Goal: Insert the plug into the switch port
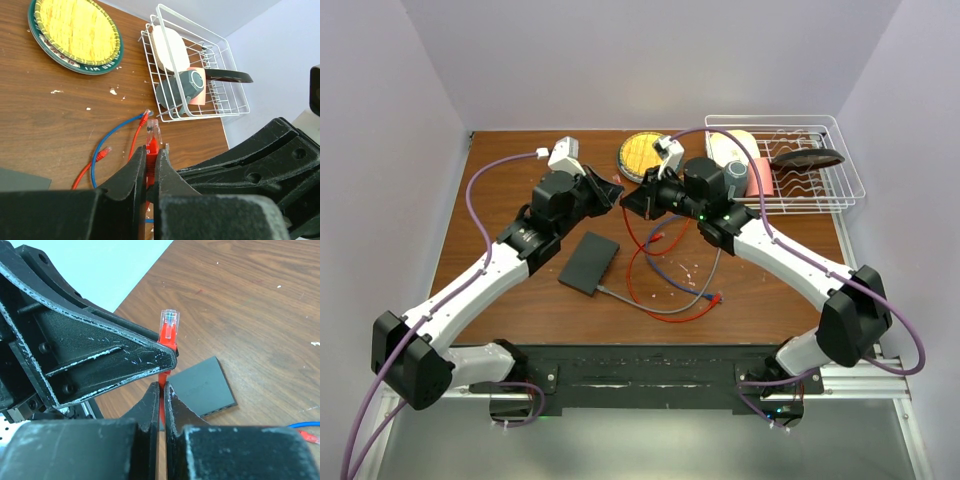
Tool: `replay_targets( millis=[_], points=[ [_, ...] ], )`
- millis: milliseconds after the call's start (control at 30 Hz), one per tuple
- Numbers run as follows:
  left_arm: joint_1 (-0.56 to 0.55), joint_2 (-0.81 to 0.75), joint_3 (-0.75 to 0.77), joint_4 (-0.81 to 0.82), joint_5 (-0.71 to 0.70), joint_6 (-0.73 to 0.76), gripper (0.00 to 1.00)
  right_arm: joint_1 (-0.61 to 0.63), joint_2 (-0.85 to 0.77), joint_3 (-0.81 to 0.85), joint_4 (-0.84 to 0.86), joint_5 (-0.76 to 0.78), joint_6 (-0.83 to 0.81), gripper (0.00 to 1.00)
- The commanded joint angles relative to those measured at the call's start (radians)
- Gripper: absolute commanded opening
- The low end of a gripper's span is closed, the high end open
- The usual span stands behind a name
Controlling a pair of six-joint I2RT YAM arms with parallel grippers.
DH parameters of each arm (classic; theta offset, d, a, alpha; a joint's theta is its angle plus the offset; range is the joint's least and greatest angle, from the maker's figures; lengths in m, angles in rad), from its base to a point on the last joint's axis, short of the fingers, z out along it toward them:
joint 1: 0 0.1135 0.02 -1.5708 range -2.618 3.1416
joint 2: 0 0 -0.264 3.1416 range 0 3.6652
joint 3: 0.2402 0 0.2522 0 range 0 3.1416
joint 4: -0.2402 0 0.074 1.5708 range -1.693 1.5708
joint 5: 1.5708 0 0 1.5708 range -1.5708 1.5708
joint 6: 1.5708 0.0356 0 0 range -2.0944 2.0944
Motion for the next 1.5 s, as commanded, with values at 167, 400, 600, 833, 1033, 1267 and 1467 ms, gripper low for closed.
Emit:
replay_targets(
  millis=[167,400,600,833,1033,1267,1467],
  points=[
    [-0.006,-0.013,0.013,0.041,0.015,0.016,0.17,-0.007,-0.017,0.007,-0.006,0.037,-0.071,0.0],
    [0.001,-0.008,0.073,-0.036,-0.051,0.049,0.81,-0.007,-0.069,-0.024,-0.04,0.025,-0.122,0.0],
    [0.02,0.005,0.082,-0.028,-0.03,0.052,0.66,-0.007,-0.112,-0.039,-0.057,-0.001,-0.143,0.0],
    [0.026,0.042,0.095,-0.009,0.044,0.058,0.6,-0.008,-0.12,-0.041,-0.072,-0.007,-0.157,0.0],
    [0.026,0.062,0.093,0.016,0.067,0.053,0.58,-0.008,-0.112,-0.036,-0.072,-0.019,-0.165,0.0],
    [0.027,0.07,0.09,0.025,0.027,0.052,0.2,-0.007,-0.083,-0.03,-0.111,-0.081,-0.192,0.0],
    [0.027,0.084,0.085,0.024,0.036,0.038,0.0,-0.007,-0.069,-0.027,-0.134,-0.07,-0.2,0.05]
  ],
)
